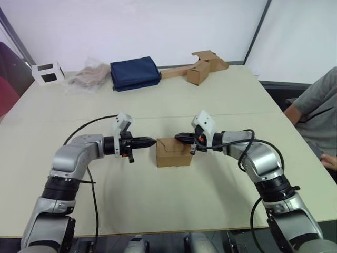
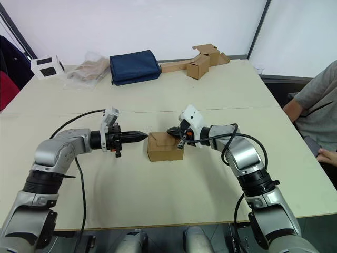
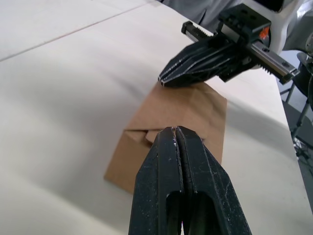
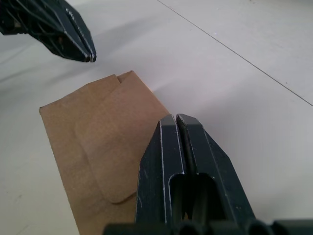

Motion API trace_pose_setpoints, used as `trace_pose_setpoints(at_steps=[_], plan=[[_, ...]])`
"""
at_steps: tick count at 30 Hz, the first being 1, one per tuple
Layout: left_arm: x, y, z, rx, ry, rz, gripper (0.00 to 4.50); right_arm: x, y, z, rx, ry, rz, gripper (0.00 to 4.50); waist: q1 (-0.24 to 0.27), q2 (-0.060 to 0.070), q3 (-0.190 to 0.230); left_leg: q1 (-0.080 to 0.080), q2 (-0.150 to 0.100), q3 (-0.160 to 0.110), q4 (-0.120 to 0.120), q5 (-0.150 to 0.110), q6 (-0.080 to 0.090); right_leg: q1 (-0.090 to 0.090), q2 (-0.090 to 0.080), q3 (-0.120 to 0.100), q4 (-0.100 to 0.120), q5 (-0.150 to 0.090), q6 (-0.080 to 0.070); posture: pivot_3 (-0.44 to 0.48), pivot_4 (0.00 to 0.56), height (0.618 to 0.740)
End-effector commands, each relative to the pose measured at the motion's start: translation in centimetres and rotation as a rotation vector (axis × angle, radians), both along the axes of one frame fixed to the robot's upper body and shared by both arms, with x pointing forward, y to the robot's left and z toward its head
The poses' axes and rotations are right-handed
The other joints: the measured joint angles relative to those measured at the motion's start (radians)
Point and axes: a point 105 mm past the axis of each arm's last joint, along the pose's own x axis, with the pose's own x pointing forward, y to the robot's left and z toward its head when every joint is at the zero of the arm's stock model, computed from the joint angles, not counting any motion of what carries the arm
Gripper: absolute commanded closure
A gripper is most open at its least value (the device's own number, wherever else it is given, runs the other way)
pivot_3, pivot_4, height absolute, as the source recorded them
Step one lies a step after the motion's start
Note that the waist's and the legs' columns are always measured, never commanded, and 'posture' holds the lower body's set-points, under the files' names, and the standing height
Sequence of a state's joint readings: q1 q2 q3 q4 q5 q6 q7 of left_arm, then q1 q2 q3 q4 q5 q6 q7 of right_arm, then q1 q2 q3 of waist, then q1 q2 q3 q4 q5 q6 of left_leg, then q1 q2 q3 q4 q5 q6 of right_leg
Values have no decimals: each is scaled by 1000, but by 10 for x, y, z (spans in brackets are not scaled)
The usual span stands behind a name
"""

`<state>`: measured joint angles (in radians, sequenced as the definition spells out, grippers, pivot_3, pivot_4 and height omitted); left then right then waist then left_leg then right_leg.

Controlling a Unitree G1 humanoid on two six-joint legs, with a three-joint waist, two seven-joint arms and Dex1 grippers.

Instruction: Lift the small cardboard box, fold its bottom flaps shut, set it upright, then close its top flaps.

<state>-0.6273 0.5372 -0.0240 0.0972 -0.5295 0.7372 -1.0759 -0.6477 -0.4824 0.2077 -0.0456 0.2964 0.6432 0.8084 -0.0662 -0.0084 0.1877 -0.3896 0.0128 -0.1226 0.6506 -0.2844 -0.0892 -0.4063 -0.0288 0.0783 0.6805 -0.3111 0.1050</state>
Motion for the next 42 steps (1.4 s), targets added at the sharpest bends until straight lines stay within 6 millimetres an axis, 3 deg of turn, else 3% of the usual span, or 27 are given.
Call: trace_pose_setpoints(at_steps=[1, 5, 9, 13, 17, 24, 42], plan=[[10, -11, 12, -8, -70, 10, 4472, -4, 4, 11, 15, -54, 15, 4500, 1, 0, 0, 0, 0, 0, 0, 0, 0, 0, 0, 0, 0, 0, 0, 0, 150, 740], [22, -19, 0, 45, -94, 25, 4472, -5, 4, 15, 26, -68, 11, 4500, -1, 0, 0, 0, 0, 0, 0, 0, 0, 0, 0, 0, 0, 0, 0, 0, 150, 740], [31, -25, -7, 44, -92, 30, 4472, -7, 0, 29, 18, -204, -24, 4500, 2, 0, 0, 0, 0, 0, 0, 0, 0, -1, 0, 0, 0, 0, 0, 0, 150, 740], [31, -25, -6, 27, -88, 15, 4472, -40, 1, 36, 64, -221, 72, 4500, 8, 0, 0, -1, 0, 0, 0, 0, 0, 0, 0, 0, 0, 0, 0, 0, 150, 740], [29, -25, -9, 29, -81, 2, 4472, -56, 1, 22, 14, -181, 114, 4500, 10, 0, 0, -1, 0, 0, 1, 0, 0, 0, 0, 0, 0, 0, 0, 0, 150, 740], [28, -28, -8, 15, -63, -5, 4472, -45, 1, -2, -56, -180, 63, 4500, 11, 0, 0, 0, 0, 0, 1, 0, 0, 0, 0, 0, 0, 0, 0, 0, 150, 740], [25, -31, -11, 11, -33, -20, 4472, -33, -2, -17, -171, -227, 55, 4500, 20, 0, 0, 0, 0, 0, 1, 0, 0, 1, 0, 0, 0, 0, 0, 0, 150, 740]])
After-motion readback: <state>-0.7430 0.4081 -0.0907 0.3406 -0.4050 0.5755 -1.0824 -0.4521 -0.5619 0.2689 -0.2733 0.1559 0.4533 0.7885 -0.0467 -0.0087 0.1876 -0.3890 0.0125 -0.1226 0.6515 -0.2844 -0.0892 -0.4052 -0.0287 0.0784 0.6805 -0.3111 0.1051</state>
